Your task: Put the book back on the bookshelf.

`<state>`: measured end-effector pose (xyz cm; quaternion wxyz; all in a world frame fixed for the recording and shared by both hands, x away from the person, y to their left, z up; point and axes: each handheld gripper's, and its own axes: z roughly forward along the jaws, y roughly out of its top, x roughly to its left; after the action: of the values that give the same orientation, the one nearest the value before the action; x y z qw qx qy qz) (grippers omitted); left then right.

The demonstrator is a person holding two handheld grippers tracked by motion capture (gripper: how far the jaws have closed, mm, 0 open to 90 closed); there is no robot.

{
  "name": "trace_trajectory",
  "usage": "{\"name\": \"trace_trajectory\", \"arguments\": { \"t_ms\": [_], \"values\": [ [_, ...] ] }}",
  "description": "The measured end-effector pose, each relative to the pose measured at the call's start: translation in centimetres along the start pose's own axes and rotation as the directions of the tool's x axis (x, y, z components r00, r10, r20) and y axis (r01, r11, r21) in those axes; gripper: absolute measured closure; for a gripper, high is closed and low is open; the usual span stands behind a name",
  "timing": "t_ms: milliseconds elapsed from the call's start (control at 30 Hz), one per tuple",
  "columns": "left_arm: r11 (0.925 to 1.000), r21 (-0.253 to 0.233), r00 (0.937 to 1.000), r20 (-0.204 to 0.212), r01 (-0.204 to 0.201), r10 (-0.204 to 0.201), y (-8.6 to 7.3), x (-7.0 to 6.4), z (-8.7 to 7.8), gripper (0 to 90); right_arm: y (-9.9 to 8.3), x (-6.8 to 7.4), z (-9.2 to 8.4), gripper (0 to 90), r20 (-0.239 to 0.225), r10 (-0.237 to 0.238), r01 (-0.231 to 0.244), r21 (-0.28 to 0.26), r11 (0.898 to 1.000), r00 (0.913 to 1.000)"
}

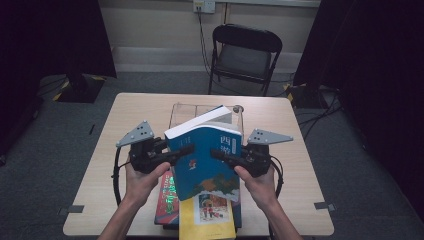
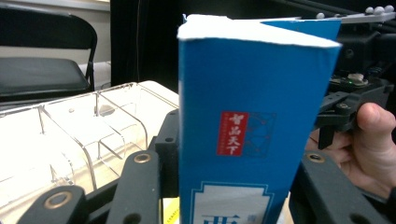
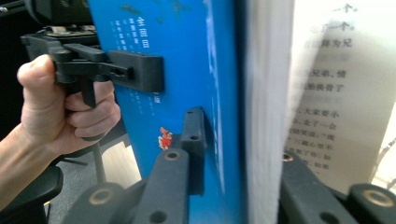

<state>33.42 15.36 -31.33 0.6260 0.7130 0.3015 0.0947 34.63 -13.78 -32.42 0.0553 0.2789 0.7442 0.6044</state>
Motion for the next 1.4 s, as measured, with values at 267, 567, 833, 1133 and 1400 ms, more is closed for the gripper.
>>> {"name": "trace_trajectory", "arguments": {
  "t_ms": [267,567,833,1133,1400],
  "values": [
    [0.9999,0.002,0.9998,0.012,-0.016,0.016,-0.2,-0.9,-0.1,58.0,-1.0,-1.1,-1.5,56.0,0.040,0.032,-0.032,0.000,0.999,0.9987],
    [0.9991,0.006,0.9990,0.018,-0.041,0.041,-0.4,-1.6,-0.4,57.9,-2.2,-2.4,-2.1,44.9,0.091,0.024,-0.024,0.004,1.000,0.9955],
    [0.9972,0.022,0.9970,0.030,-0.072,0.071,-0.6,-2.3,-0.9,57.3,-2.0,-4.2,-1.8,26.3,0.034,0.024,-0.024,0.017,1.000,0.9991],
    [0.9969,0.035,0.9969,0.036,-0.071,0.070,-1.3,-2.5,-0.8,55.4,-2.0,-3.7,-1.1,28.5,-0.017,-0.014,0.015,0.046,0.999,0.9998],
    [0.9940,0.057,0.9955,0.022,-0.093,0.092,-2.4,-2.5,0.6,55.8,-2.1,-3.2,-2.1,41.4,-0.008,-0.036,0.036,0.051,0.998,0.9993]
  ]
}}
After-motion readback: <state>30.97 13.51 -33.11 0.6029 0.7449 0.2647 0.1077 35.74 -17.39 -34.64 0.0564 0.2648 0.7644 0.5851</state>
